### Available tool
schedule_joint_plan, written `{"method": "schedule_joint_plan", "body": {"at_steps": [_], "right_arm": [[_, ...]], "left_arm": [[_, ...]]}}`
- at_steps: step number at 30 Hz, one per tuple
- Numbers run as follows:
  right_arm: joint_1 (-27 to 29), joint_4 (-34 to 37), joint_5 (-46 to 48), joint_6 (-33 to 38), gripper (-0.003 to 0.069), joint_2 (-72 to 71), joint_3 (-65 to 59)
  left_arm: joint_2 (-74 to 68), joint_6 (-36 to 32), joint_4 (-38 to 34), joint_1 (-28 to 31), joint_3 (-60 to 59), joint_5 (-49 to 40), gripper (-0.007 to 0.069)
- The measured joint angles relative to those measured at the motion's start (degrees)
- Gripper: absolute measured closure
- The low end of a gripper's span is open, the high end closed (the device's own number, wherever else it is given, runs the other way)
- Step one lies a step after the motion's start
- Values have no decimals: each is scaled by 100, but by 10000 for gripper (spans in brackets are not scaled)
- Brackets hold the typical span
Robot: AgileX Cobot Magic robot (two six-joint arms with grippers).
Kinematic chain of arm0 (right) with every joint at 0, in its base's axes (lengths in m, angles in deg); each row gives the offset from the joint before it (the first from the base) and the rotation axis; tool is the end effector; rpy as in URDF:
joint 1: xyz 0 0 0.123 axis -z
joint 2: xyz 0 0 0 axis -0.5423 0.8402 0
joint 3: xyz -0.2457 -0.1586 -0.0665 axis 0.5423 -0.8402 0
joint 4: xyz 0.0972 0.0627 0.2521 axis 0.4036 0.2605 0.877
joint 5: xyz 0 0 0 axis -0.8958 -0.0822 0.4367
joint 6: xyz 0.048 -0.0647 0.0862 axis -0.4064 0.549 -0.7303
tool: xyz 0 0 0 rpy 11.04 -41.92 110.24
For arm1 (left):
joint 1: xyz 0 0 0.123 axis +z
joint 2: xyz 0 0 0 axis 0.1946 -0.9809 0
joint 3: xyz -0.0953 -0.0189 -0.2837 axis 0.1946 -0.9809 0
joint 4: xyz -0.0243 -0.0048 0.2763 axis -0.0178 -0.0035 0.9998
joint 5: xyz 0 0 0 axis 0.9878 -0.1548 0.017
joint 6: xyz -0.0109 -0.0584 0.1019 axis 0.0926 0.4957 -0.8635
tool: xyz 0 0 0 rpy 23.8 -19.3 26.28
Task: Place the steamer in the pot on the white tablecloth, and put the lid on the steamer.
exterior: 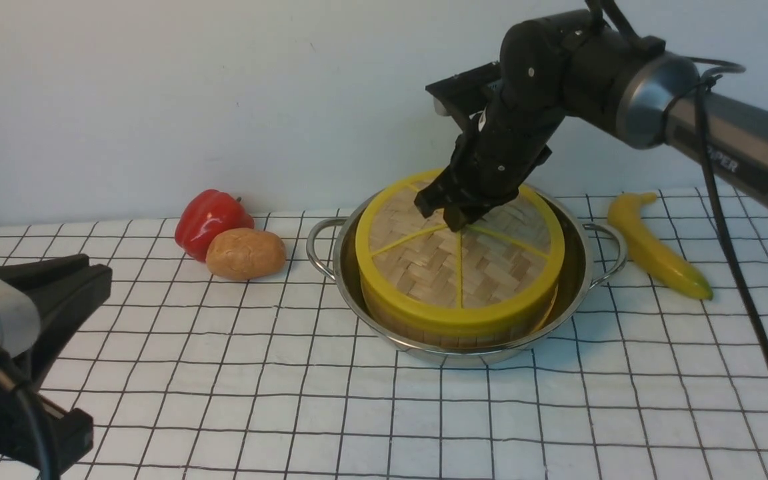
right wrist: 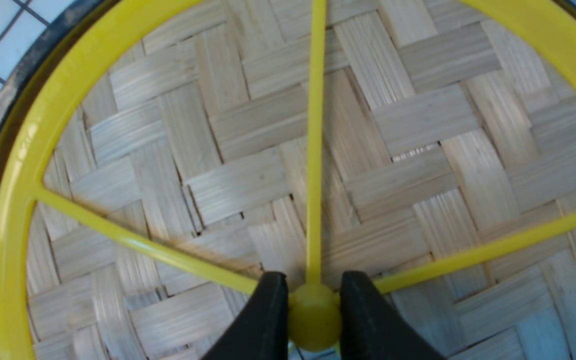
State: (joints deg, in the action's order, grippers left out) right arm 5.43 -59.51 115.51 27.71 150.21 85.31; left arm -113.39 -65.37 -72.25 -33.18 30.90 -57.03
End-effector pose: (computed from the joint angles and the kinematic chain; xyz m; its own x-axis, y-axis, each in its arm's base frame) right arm 0.4720 0.2572 0.2175 -0.8553 -0.3985 -0.3311 -0.4522 0.8861 0.1018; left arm 0.1482 -0.0621 0.3479 -0.2053 0.3121 -0.9276 0.4443 0.8742 0.1958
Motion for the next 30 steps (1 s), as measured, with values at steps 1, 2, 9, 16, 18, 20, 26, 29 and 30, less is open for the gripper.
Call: {"method": "schedule_joint_plan", "body": {"at_steps": [1,2,9,16,18,20,26,29,30], "right_arm": [[0,7,0,0,511,0,0],[0,30,0,0,511,0,0],[0,152,0,-107,417,1,0],[0,299,38,-119,132,-47,0],[0,307,51,-119,83,-109,0],[0,307,100,-119,64,-241,72],[0,231,287,-102,118,-1017,972],[0,-75,287,-102,234,-1538,1129],[0,-164,293,-102,263,-1639,1129]], "left_arm": [[0,0,0,0,0,0,550],[-13,0,0,0,0,0,550],[-15,-6,0,0,0,0,550],[-15,-6,0,0,0,5,550],[-15,-12,6,0,0,5,550],[-15,-12,6,0,0,5,550],[-15,-12,11,0,0,5,541],[-15,-12,11,0,0,5,540],[-15,-12,11,0,0,5,540]]}}
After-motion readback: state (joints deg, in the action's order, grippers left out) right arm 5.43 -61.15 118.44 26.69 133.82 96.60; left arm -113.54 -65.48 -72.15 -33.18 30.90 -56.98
